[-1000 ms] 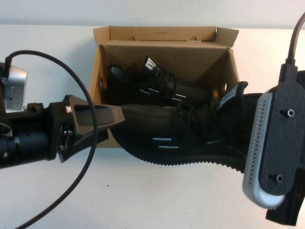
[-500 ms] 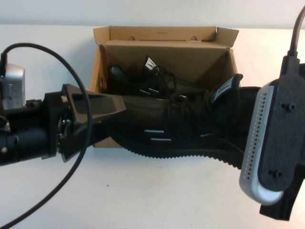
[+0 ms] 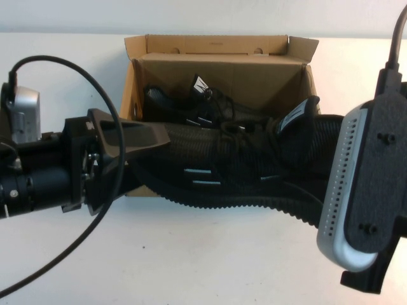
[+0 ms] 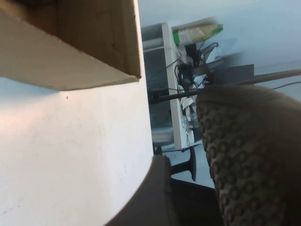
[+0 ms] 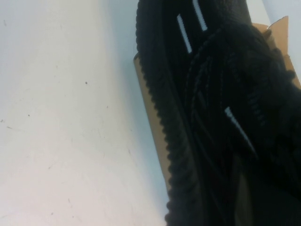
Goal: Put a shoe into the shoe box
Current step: Hand over the shoe
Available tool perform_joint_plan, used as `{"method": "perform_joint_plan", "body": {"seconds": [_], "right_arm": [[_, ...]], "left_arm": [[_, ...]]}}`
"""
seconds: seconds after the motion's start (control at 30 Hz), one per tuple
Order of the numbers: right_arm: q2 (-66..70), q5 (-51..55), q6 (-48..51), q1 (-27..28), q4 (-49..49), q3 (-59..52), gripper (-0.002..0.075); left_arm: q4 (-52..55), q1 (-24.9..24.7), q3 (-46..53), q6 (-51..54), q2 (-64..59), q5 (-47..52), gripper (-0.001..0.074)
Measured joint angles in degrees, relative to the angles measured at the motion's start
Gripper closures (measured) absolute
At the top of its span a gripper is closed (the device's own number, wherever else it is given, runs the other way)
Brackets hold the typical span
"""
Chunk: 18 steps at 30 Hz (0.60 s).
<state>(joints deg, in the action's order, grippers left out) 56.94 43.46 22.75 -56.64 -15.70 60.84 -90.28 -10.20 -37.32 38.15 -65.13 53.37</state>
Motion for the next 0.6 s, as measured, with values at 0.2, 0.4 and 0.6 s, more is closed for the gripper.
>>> {"method": "perform_joint_plan", "body": {"seconds": [0.2,0.4,0.6], "right_arm": [[0.0,0.0,0.1,0.0,0.0,0.0,0.073],[0.0,0.0,0.1,0.0,0.1,0.0,0.073],[0.0,-0.1,0.1,0.0,0.1,0.0,0.0731]], "left_arm": [[-2.5,0.0,0.0,1.1,-2.2,1.9,0.0078],[-4.8,0.0,0.0,3.0,-2.5,2.5,0.0078],[-5.1,0.0,0.0,3.4,-2.5,3.6,0.0078]]}}
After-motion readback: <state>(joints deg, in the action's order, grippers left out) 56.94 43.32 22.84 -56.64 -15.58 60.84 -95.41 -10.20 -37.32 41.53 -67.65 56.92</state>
